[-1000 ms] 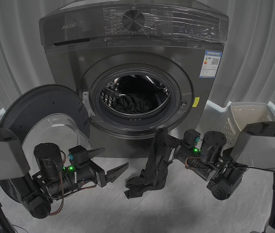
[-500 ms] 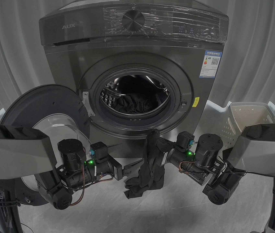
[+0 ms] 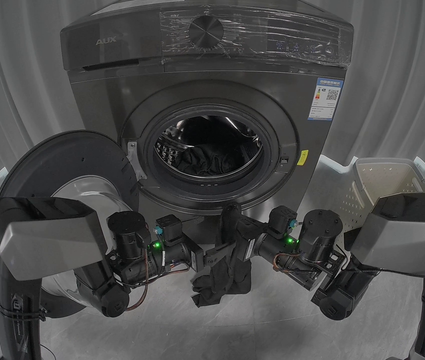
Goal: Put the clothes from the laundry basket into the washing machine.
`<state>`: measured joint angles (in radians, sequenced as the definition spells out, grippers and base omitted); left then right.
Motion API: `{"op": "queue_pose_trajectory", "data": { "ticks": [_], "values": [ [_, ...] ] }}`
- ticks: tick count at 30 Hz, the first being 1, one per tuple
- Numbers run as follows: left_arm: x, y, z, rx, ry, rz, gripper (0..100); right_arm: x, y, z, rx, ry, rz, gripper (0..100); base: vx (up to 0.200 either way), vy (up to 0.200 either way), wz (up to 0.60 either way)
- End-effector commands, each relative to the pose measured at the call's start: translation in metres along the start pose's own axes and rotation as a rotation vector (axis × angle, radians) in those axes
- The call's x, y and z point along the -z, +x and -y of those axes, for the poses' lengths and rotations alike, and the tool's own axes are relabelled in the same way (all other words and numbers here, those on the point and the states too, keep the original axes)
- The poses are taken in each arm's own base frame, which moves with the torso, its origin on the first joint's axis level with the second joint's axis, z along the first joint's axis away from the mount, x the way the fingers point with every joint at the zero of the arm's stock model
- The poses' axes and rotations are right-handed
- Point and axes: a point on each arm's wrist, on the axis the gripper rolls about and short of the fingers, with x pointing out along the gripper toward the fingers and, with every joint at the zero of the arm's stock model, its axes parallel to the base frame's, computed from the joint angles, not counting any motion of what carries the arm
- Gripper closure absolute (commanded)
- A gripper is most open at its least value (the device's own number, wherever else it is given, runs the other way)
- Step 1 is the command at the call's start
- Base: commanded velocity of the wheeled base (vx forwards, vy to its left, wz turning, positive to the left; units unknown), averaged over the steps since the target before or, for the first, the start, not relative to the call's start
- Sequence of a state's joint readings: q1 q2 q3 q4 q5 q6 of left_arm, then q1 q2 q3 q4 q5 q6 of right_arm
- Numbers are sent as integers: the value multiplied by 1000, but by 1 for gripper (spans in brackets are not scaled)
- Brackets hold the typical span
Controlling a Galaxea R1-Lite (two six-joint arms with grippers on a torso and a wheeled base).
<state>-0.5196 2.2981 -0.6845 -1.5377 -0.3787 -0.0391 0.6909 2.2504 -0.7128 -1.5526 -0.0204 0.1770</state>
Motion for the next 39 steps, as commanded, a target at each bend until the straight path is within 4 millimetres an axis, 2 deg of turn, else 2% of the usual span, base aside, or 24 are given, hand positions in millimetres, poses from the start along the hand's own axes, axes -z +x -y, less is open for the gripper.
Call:
{"op": "queue_pose_trajectory", "data": {
  "ticks": [1,11,12,20,24,31,32,35,39],
  "values": [
    [4,9,0,8,1,3,0,1,0,-4,-9,1,-3,100,0,0,0],
    [9,20,3,24,3,8,0,2,-1,-7,-17,7,-7,100,0,0,0],
    [10,20,2,22,2,8,100,2,-1,-7,-16,7,-7,100,0,0,0],
    [2,19,1,14,13,38,100,5,0,-1,-1,7,-12,100,0,0,0],
    [-8,11,8,22,22,48,100,5,1,-4,-7,7,-10,100,0,0,0],
    [-9,6,17,34,18,36,100,0,1,-7,-16,18,4,100,0,0,0],
    [-9,7,16,34,18,36,100,0,0,-8,-19,24,2,0,0,0,0],
    [-9,8,16,34,17,37,100,-1,1,-9,-22,35,9,0,0,0,0],
    [-8,6,13,19,14,32,100,-16,-2,-5,-5,45,49,0,0,0,0]
  ]
}}
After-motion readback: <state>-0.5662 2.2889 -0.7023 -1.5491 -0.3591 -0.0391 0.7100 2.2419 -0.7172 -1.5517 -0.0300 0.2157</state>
